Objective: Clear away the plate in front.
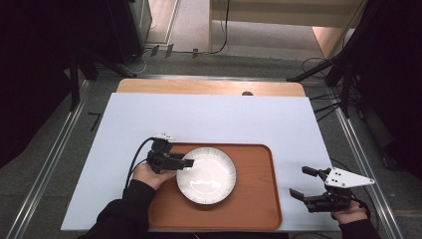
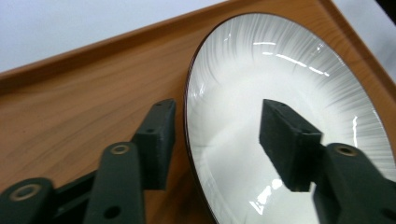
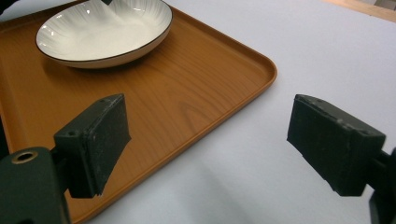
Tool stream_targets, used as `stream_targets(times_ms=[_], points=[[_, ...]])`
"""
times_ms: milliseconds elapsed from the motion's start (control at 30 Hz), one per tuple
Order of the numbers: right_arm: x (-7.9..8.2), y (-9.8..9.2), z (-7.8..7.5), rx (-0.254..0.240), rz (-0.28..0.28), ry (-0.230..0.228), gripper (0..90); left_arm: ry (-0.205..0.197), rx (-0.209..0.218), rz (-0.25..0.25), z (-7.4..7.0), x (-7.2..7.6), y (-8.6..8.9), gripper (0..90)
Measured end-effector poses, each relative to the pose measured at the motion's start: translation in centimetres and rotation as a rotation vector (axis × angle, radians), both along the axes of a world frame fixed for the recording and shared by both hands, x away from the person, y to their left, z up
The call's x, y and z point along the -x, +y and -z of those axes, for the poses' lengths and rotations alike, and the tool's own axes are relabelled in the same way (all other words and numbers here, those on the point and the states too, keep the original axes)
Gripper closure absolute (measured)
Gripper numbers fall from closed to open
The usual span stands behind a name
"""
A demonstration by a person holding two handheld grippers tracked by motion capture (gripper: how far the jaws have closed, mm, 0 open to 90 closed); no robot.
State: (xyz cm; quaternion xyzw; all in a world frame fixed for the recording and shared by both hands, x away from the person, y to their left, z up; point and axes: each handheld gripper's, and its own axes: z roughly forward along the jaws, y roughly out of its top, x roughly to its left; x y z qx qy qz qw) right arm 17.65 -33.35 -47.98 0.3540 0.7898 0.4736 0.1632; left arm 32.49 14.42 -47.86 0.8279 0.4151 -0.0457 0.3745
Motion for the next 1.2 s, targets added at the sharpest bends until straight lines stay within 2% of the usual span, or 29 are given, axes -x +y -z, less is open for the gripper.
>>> stream_targets(times_ms=[333,400,433,467,533,633,800,967,1067,1200], points=[[0.0,0.1,0.1,0.005,-0.004,0.007,13.6,-0.056,-0.028,0.037,-0.6,0.4,0.6,34.7],[0.0,0.1,0.1,0.007,-0.005,0.005,13.6,-0.067,-0.054,0.037,-0.7,0.5,0.6,31.4],[0.0,0.1,0.1,0.006,-0.004,0.006,13.6,-0.092,-0.074,0.038,-0.8,0.7,0.6,29.3],[0.0,0.1,0.1,0.008,-0.005,0.006,13.6,-0.102,-0.073,0.034,-0.9,0.8,0.7,29.2],[0.0,0.1,0.1,0.007,-0.004,0.006,13.6,-0.092,-0.057,0.046,-1.2,0.8,0.9,28.8],[0.0,0.1,0.1,0.007,-0.002,0.010,13.6,-0.101,-0.053,0.048,-1.4,1.0,1.1,27.3],[0.0,0.1,0.1,0.009,-0.004,0.011,13.6,-0.122,-0.077,0.057,-1.7,1.4,1.3,26.7],[0.0,0.1,0.1,0.008,-0.006,0.013,13.6,-0.161,-0.095,0.122,-2.1,1.9,1.9,22.8],[0.0,0.1,0.1,0.008,-0.010,0.012,13.6,-0.171,-0.108,0.118,-2.1,2.2,2.2,23.8],[0.0,0.1,0.1,0.003,-0.009,0.014,13.6,-0.204,-0.108,0.140,-2.4,2.4,2.9,23.8]])
